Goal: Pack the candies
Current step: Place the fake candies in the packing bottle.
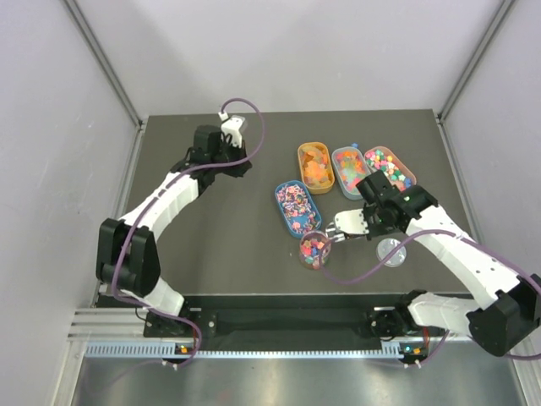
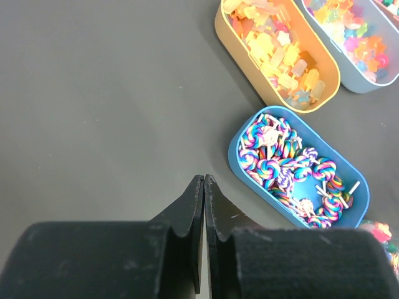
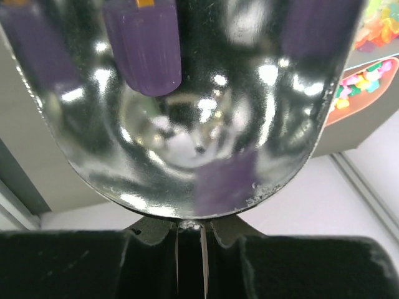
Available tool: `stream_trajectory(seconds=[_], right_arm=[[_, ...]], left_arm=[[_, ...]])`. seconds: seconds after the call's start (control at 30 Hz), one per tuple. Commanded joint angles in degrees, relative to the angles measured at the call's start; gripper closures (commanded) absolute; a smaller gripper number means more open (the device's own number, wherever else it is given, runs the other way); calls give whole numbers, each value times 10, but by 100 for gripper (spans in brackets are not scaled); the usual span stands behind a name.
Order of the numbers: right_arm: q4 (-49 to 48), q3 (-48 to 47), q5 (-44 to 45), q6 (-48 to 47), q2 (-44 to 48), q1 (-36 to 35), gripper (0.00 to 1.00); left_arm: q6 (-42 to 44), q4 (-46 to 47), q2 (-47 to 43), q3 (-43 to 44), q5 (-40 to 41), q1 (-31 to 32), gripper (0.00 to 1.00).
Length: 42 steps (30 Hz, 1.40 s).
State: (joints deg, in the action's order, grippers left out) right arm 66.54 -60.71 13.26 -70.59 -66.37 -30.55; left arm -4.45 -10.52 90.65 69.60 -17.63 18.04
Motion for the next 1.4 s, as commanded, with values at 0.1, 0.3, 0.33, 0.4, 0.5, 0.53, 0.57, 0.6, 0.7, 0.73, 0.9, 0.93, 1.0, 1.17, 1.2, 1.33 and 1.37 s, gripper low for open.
stream_trajectory(seconds=[0.1, 0.3, 0.33, 0.4, 0.5, 0.53, 0.57, 0.6, 0.7, 0.73, 0.9, 0.93, 1.0, 1.17, 1.2, 1.33, 1.37], right_arm=[[25, -19, 69, -3, -13, -44, 100], [48, -42, 113, 33, -57, -81, 100], [56, -49, 122, 40, -64, -86, 100], [65, -60, 128, 51, -81, -101, 100], [80, -78, 145, 57, -100, -115, 100], [83, -87, 151, 59, -104, -118, 100], [90, -92, 156, 62, -113, -119, 100], [94, -97, 158, 63, -116, -124, 100], [110, -111, 173, 70, -126, -136, 100], [114, -116, 177, 70, -127, -140, 100], [139, -128, 180, 95, -141, -170, 100], [141, -131, 182, 101, -143, -173, 100], [142, -135, 184, 106, -148, -181, 100], [143, -142, 186, 119, -148, -183, 100], [142, -141, 186, 121, -146, -183, 100], [128, -136, 157, 162, -126, -166, 100], [119, -139, 137, 179, -119, -129, 100]], left_arm=[[-7, 38, -46, -34, 1, -10, 94], [-10, 49, -62, -65, 1, -16, 94], [-12, 52, -64, -69, 0, -17, 94], [-14, 60, -66, -79, 0, -20, 94], [-15, 70, -72, -90, 0, -25, 94], [-16, 72, -74, -97, -2, -26, 94], [-17, 74, -77, -100, -2, -28, 94], [-20, 77, -79, -107, -1, -30, 94], [-22, 84, -83, -119, -4, -33, 94], [-25, 88, -84, -120, -4, -33, 94], [-32, 94, -83, -124, -7, -36, 94], [-31, 95, -83, -125, -7, -36, 94], [-30, 94, -81, -122, -7, -37, 94], [-30, 89, -75, -112, -9, -39, 94], [-30, 86, -74, -106, -12, -39, 94], [-30, 55, -76, -71, -37, -39, 94], [-31, 49, -79, -64, -43, -39, 94]])
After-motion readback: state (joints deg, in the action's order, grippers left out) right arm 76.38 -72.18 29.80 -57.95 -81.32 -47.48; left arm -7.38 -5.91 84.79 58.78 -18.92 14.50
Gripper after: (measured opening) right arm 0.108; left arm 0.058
